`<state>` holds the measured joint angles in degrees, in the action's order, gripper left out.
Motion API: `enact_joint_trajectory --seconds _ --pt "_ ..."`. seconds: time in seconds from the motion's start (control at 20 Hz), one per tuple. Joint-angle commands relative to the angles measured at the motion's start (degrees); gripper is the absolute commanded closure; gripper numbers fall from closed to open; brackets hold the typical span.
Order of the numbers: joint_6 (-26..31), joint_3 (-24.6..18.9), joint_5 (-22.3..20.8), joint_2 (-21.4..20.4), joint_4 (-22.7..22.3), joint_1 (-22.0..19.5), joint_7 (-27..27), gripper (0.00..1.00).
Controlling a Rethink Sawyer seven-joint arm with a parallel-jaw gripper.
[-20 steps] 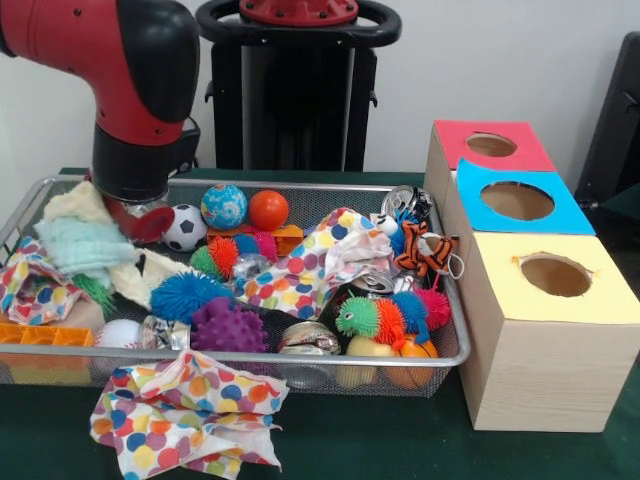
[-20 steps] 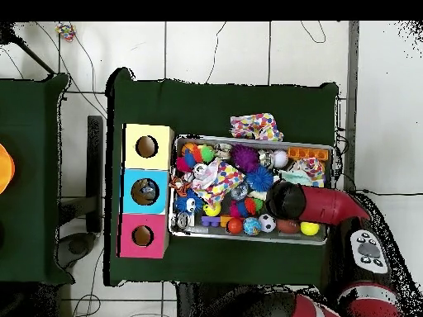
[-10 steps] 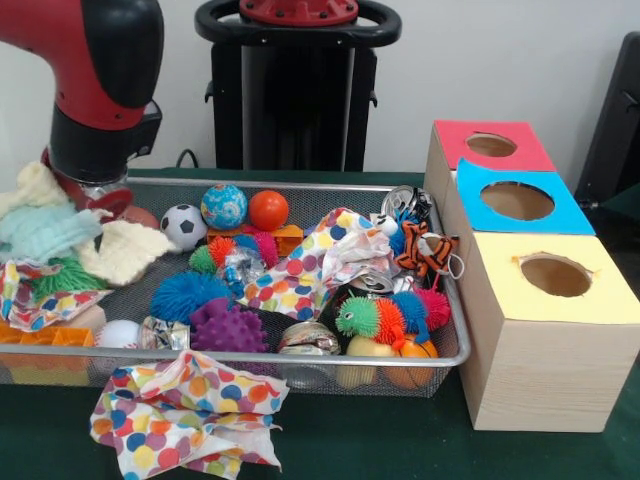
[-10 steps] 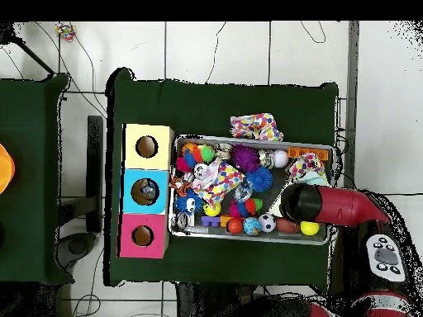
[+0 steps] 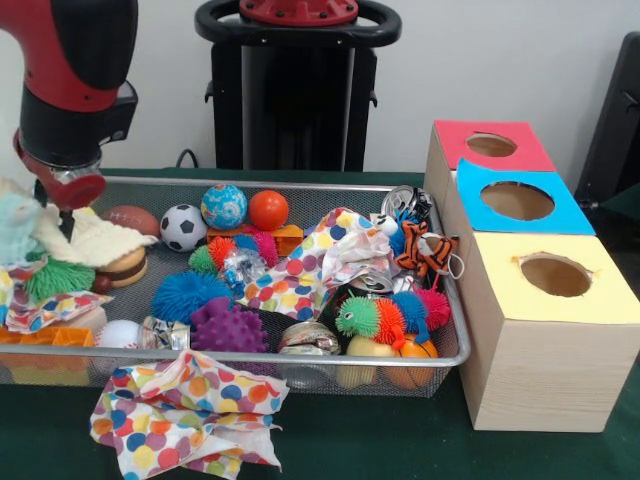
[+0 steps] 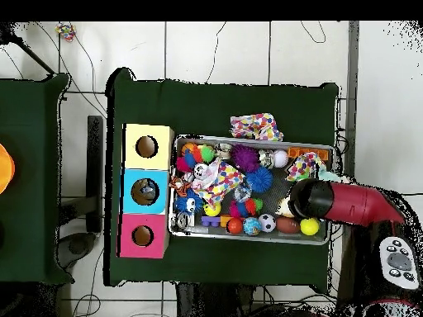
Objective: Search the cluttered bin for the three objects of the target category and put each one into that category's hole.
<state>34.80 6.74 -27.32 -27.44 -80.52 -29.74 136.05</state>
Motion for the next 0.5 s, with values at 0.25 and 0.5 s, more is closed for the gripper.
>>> enact_joint_trajectory --seconds 0.25,0.5 --pt "7.09 -5.02 2.74 0.0 -1.55 -2.62 -5.55 0.0" --pt "6.79 -10.0 14.55 1.32 -10.04 -6.86 2.88 0.0"
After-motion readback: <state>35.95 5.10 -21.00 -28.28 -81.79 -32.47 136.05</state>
